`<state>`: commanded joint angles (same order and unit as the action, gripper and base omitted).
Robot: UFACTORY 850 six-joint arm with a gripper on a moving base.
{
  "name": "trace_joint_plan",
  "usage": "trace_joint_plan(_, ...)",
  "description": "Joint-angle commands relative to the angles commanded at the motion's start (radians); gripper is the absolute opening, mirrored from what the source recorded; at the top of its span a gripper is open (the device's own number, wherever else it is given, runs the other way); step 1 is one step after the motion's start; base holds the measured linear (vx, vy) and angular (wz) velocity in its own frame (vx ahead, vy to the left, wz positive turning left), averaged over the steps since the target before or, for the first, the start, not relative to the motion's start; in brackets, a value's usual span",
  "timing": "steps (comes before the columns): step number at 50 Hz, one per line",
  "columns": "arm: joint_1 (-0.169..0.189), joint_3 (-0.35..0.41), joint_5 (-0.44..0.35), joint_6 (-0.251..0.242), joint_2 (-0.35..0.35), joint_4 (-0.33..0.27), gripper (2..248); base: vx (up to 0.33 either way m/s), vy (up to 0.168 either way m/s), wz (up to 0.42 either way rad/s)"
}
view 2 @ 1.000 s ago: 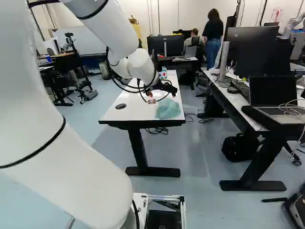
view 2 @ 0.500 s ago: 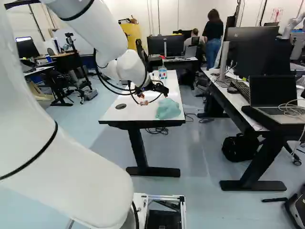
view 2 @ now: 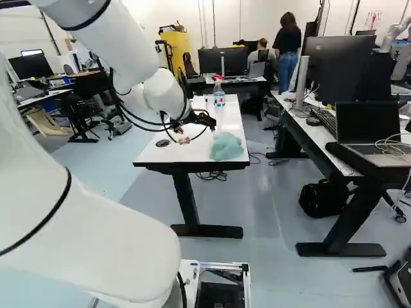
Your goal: Clean the table with the green towel
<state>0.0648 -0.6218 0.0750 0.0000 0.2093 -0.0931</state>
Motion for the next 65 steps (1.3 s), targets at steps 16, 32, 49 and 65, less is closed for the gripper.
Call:
trace_joint_plan(16,-0.06,0.004,0.0,0.0,0.004,0.0,247,0.0,0.0,0.0)
trace_joint_plan(32,-0.065,0.008,-0.008,0.0,0.005,0.001,247,0.0,0.0,0.0)
trace_joint_plan(49,-0.065,0.03,-0.046,0.0,0.008,0.005,247,0.0,0.0,0.0)
trace_joint_plan(65,-0.065,0.067,-0.113,0.0,0.012,0.011,247,0.0,0.0,0.0)
